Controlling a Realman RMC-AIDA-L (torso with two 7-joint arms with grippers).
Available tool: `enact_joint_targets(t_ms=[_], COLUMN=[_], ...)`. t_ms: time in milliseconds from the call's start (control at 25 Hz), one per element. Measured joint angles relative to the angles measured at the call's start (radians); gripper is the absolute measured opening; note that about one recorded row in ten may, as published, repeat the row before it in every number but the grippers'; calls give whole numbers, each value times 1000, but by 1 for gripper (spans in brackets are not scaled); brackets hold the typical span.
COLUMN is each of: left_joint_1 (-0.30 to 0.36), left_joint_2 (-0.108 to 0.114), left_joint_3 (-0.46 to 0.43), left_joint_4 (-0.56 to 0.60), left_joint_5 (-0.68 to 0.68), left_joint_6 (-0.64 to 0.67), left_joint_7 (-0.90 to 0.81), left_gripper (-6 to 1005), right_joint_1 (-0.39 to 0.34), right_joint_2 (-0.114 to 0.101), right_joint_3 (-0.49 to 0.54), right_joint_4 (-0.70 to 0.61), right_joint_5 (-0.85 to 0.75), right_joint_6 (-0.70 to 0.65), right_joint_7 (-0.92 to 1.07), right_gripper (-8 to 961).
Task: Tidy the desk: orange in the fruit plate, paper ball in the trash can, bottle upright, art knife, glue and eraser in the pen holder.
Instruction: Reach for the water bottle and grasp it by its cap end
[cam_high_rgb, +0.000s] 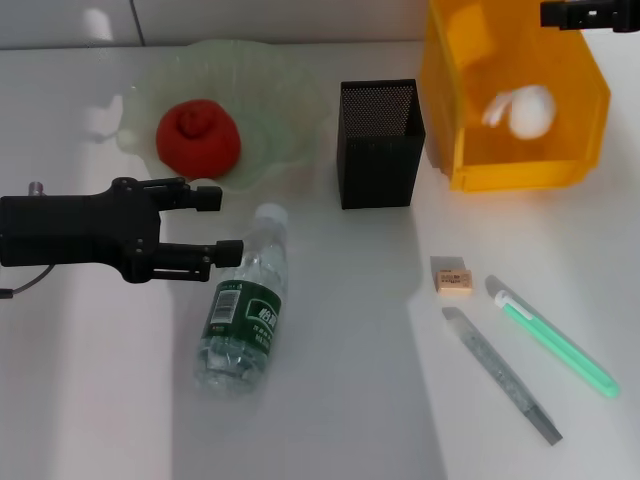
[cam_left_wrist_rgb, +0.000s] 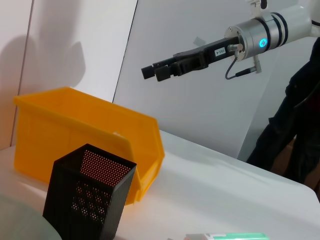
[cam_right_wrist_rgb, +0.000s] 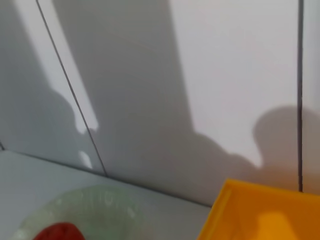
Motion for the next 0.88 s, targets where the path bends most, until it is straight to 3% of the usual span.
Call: enact_joint_targets(t_ms=[160, 280, 440, 600, 720, 800, 880], left_joint_1=[-3, -6, -24, -57, -96, -109, -176], left_joint_2=[5, 8, 10, 4, -2, -4, -15], left_joint_3=[0, 0, 2, 27, 82, 95, 134], left_joint_4=[11, 20, 110, 282, 449, 481, 598], left_joint_5=[-1, -1, 0, 22, 90, 109, 209], left_joint_6=[11, 14, 33, 58, 62, 65, 98], left_joint_7=[-27, -53, -220, -480, -690, -734, -908], left_gripper=[811, 810, 808, 807, 806, 806, 805], right_joint_1=[-59, -139, -236, -304, -329, -337, -340], right_joint_2=[2, -1, -19, -42, -62, -74, -78], right_joint_3=[93, 143, 159, 177, 191, 206, 224], right_joint_4=[1, 26, 135, 309, 441, 518, 554], right_joint_5=[194, 377, 525, 512, 465, 432, 400], right_joint_6=[-73, -198, -402, -593, -631, -631, -627], right_joint_7=[-83, -186, -353, -603, -729, -787, -822], right_gripper=[843, 851, 851, 851, 851, 851, 851])
